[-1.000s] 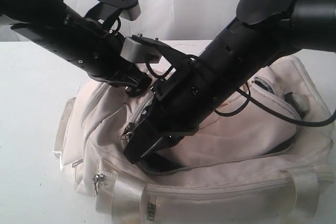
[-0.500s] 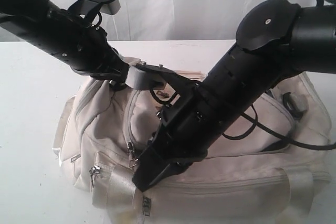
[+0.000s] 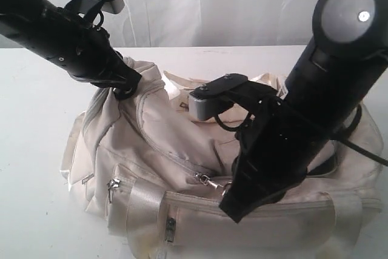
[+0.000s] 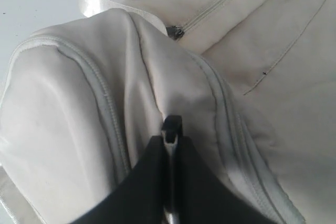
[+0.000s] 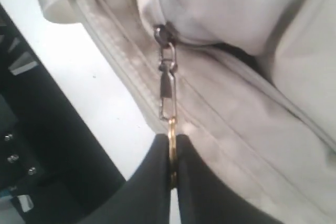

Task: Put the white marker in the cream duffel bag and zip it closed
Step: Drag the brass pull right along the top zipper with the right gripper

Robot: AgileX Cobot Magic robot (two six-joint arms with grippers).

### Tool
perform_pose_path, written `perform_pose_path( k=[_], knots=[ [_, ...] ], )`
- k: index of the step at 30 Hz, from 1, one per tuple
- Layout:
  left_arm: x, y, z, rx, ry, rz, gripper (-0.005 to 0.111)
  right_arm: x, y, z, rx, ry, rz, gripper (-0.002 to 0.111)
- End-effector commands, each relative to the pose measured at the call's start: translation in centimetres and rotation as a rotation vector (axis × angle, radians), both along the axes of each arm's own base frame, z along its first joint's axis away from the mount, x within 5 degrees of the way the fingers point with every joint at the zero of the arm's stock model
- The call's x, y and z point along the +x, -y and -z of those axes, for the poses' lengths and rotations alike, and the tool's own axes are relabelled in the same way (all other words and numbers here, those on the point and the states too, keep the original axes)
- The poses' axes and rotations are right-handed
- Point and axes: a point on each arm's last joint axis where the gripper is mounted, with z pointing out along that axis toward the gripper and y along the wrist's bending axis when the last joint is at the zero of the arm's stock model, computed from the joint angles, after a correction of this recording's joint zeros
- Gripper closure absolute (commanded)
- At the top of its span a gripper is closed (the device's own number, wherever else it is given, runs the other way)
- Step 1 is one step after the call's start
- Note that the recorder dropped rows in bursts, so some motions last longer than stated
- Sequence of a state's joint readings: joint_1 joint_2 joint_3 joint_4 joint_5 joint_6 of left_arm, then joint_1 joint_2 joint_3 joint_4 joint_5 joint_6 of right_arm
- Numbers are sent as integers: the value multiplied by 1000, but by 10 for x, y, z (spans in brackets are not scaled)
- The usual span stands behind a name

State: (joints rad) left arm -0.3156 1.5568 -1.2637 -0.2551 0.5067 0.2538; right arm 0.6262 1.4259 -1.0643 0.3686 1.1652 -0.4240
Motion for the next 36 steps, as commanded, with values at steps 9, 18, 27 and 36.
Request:
perform_pose_path(
  k=[9,18,27,36],
  knots=[
    [5,-8,-1,60,42,4,107,-4,43,-23,-268,237,105,108],
    [3,-26,-15,68,82,-50,107,-1,76,-19,-445,346,203,108],
    [0,-35,-19,63,73,-76,107,4,115,-18,-563,382,307,108],
    [-2,-35,-19,67,59,-72,107,10,145,-25,-652,418,394,108]
  ],
)
